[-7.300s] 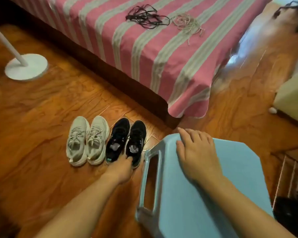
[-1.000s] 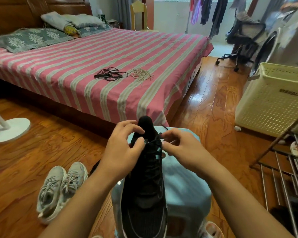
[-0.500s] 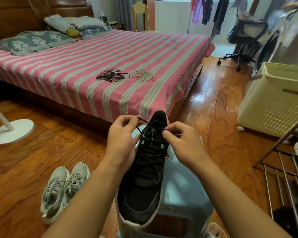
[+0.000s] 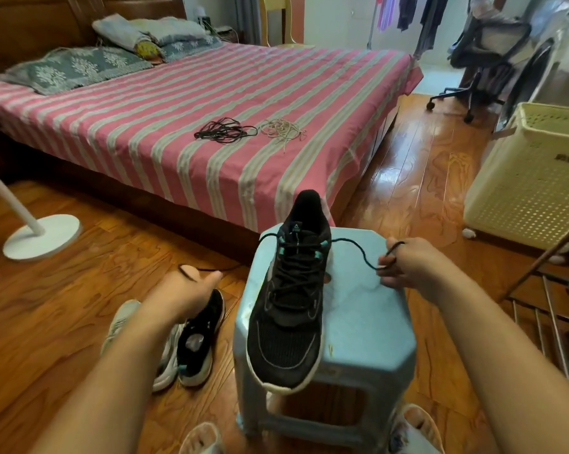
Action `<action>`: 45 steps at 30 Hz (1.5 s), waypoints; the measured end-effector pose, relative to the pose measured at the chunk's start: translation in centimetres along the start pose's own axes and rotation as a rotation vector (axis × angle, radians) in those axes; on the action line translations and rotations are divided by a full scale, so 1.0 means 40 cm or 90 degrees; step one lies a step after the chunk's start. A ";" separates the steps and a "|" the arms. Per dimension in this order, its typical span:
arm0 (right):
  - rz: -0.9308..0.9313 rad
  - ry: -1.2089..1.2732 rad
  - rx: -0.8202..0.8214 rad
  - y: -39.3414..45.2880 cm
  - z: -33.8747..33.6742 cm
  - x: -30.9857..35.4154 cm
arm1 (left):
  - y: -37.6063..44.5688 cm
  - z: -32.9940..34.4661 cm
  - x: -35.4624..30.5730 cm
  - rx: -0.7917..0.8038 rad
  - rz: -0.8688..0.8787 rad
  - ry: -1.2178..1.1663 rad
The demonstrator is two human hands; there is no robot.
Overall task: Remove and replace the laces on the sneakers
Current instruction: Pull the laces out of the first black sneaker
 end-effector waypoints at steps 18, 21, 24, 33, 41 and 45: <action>-0.694 -0.646 -0.118 -0.217 0.245 0.202 | -0.117 0.108 -0.239 -0.078 0.553 -0.098; -0.703 -0.649 -0.075 -0.213 0.258 0.192 | -0.098 0.088 -0.261 -0.121 0.607 -0.029; -0.711 -0.662 -0.070 -0.216 0.251 0.186 | -0.080 0.088 -0.283 -0.144 0.632 0.118; -0.742 -0.523 -0.101 -0.241 0.213 0.194 | -0.119 0.102 -0.292 -0.141 0.706 0.153; -0.389 -0.311 -0.096 -0.192 0.157 0.154 | -0.126 0.120 -0.283 -0.162 0.683 0.092; -0.375 -0.287 -0.114 -0.190 0.187 0.167 | -0.135 0.122 -0.281 -0.216 0.647 0.163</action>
Point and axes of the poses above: each hand's wrist, its own y-axis towards the middle knuckle, its own z-axis out of the palm, x = y × z, the point moved 8 cm from there along y, towards the middle knuckle, and after that the axes turned 13 degrees about x, right-handed, at the moved point
